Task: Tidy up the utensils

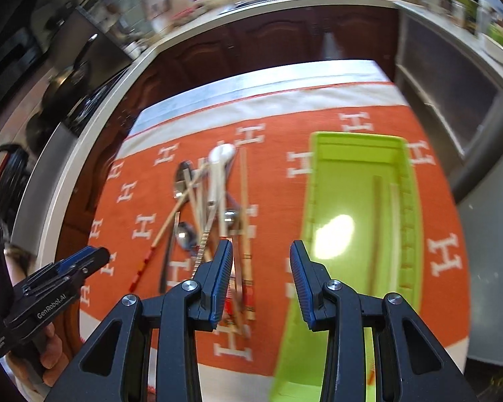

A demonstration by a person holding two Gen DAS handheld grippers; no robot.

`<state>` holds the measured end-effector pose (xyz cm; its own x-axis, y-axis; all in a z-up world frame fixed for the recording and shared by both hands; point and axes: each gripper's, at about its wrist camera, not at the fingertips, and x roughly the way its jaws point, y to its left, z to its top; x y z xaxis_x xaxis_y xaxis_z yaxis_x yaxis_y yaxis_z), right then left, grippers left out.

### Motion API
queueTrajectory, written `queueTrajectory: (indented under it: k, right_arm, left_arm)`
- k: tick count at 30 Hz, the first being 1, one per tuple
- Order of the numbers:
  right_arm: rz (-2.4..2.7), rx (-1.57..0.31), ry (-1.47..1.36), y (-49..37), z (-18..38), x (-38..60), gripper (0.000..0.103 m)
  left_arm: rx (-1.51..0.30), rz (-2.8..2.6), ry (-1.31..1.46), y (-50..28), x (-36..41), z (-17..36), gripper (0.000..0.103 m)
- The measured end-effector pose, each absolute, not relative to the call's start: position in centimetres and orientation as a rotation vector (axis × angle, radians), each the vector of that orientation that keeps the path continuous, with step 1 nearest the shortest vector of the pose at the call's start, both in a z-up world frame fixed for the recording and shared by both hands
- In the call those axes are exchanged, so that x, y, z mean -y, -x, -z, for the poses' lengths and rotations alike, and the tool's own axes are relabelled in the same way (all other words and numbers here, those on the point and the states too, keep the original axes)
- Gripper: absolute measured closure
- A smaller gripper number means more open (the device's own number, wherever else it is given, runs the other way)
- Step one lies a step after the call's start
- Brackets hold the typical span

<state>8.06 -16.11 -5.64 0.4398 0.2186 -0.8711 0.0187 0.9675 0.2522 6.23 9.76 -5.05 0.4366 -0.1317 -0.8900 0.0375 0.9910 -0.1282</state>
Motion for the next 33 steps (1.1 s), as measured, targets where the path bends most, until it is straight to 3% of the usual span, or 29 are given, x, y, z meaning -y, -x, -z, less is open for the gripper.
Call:
queueTrajectory:
  k: [16, 26, 33]
  right_arm:
    - [-0.266, -1.237, -0.140, -13.8, 14.3, 10.5, 0.081]
    - [-0.290, -1.256, -0.114, -15.1, 16.1, 10.1, 0.096]
    - [-0.293, -1.208, -0.134, -14.2, 14.8, 9.9, 0.097]
  left_arm:
    - [-1.189, 0.179, 0.094, -8.1, -8.0, 9.1, 0.073]
    - [-1.200, 0.177, 0.091, -8.9, -7.4, 10.0, 0.073]
    - [-1.202, 0.172, 0.092, -9.0, -7.4, 10.2, 0.073]
